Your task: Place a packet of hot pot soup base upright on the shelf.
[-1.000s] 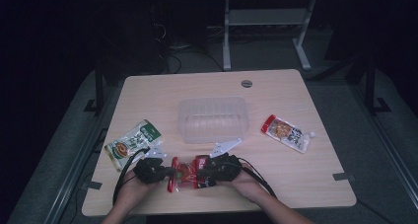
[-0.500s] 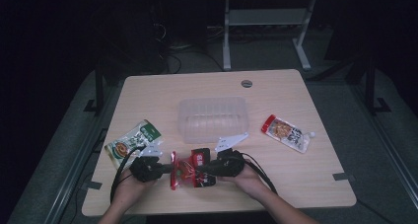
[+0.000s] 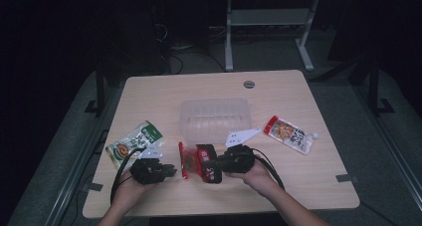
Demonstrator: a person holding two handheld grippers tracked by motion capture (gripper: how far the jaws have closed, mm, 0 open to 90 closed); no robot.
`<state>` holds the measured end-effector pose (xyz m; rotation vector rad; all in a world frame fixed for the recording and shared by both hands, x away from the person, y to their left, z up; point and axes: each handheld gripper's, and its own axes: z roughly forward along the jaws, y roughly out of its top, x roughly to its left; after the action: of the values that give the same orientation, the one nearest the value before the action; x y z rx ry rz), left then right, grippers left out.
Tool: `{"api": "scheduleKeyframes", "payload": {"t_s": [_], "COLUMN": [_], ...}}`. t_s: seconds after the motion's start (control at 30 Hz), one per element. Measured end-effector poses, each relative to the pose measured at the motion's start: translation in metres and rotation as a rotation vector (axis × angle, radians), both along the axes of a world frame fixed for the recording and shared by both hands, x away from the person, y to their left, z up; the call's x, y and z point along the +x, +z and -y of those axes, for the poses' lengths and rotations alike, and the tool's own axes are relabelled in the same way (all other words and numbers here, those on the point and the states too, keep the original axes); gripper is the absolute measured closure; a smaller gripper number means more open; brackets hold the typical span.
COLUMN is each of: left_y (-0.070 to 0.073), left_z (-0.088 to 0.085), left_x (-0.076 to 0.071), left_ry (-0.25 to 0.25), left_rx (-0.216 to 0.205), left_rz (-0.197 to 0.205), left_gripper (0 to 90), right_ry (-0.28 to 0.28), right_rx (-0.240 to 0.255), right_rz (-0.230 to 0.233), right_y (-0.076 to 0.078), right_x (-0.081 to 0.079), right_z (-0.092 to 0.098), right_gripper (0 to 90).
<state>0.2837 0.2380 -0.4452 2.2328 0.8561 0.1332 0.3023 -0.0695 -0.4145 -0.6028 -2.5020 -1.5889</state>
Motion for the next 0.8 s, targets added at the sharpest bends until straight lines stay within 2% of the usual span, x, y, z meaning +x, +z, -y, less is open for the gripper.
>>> {"api": "scheduleKeyframes", "payload": {"t_s": [0.07,0.1,0.37,0.43,0.57,0.8], "left_y": [0.000,0.000,-0.001,-0.001,0.000,-0.001], "left_z": [0.000,0.000,0.002,0.003,0.004,0.006], "left_x": [0.000,0.000,-0.001,-0.002,-0.002,-0.003], "left_ry": [-0.001,0.003,-0.002,-0.002,-0.011,-0.035], "left_rx": [-0.003,-0.013,-0.014,-0.027,-0.026,-0.019], "left_rz": [0.003,0.006,0.016,0.015,0.015,0.016], "left_gripper": [67.0,67.0,48.7,46.5,44.5,41.9], "right_ry": [-0.001,-0.003,-0.034,-0.043,-0.047,-0.064], "right_rx": [0.007,0.012,0.025,0.025,0.013,0.008], "right_rz": [0.009,0.013,0.040,0.047,0.070,0.075], "right_y": [0.004,0.005,0.019,0.023,0.027,0.035], "right_x": [0.000,0.000,0.002,0.004,0.005,0.011], "right_z": [0.003,0.004,0.021,0.026,0.030,0.041], "right_gripper": [90.0,90.0,90.0,90.0,90.0,90.0]}}
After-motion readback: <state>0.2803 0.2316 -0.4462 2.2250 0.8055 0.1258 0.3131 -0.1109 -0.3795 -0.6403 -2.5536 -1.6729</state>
